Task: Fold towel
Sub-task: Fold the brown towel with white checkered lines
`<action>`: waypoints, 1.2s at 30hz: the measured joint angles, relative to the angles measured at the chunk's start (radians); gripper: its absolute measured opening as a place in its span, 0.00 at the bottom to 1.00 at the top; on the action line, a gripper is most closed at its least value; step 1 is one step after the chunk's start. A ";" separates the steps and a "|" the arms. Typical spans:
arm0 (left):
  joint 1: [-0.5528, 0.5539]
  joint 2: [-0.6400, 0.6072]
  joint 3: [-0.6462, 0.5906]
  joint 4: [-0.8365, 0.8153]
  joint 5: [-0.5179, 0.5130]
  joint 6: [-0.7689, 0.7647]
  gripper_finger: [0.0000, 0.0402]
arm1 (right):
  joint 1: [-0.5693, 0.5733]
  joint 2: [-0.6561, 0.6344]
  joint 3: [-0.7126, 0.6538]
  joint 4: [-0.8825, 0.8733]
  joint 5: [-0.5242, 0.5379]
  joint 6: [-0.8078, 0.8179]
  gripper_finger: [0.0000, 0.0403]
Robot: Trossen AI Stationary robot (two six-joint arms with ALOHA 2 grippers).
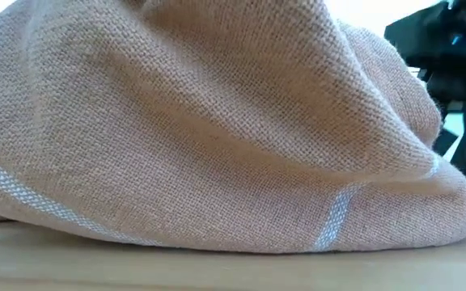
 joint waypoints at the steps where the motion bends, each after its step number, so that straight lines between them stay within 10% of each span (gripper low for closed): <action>1: 0.000 0.000 0.000 0.000 0.000 0.000 0.00 | -0.007 0.000 -0.011 0.006 0.000 0.006 0.41; 36: 0.000 0.000 0.000 0.000 0.048 -0.006 0.00 | -0.133 -0.002 -0.029 0.119 -0.134 -0.159 0.37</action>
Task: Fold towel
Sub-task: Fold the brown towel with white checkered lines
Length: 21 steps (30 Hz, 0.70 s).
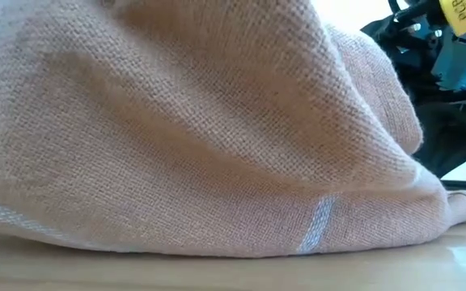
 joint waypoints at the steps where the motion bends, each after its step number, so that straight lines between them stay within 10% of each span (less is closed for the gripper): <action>1: 0.000 0.000 0.000 0.000 0.000 -0.001 0.00 | 0.000 0.000 0.000 0.000 -0.001 -0.007 0.35; 9: 0.000 0.000 0.000 -0.029 0.000 -0.014 0.00 | 0.005 -0.003 0.000 0.007 -0.068 -0.031 0.03; 21: -0.014 0.000 0.000 -0.182 0.001 -0.135 0.00 | 0.147 -0.202 0.000 -0.099 0.013 0.010 0.01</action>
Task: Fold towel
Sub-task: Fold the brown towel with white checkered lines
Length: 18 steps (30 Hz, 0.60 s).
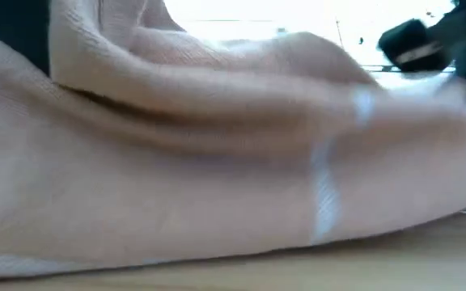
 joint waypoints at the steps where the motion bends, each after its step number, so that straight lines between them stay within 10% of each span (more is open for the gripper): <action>1: -0.002 0.000 0.000 -0.006 -0.001 -0.003 0.00 | 0.022 -0.021 0.000 -0.015 0.011 0.010 0.01; 18: 0.018 0.000 0.000 -0.041 -0.060 -0.001 0.00 | 0.352 -0.075 0.001 -0.089 0.243 0.169 0.01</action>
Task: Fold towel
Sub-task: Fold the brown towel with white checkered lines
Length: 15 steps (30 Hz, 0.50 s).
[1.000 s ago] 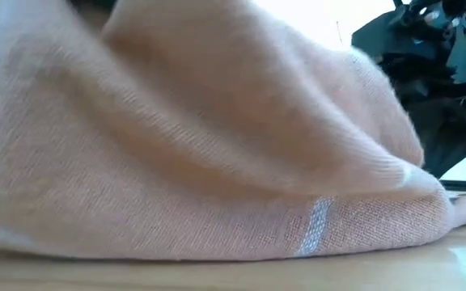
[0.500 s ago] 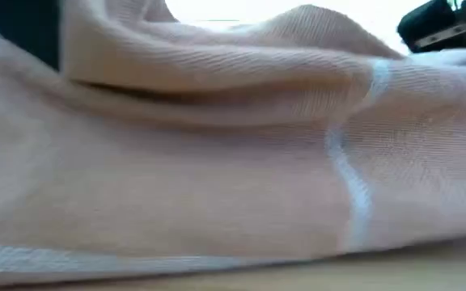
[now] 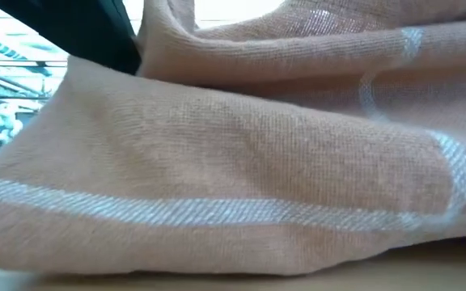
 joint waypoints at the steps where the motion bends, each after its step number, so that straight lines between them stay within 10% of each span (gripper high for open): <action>1: 0.002 0.000 0.000 -0.002 0.000 -0.001 0.00 | 0.011 0.000 0.000 0.000 0.010 0.008 0.01; 15: 0.040 0.000 0.002 -0.085 -0.088 -0.106 0.00 | 0.143 0.000 0.000 -0.002 0.146 0.058 0.01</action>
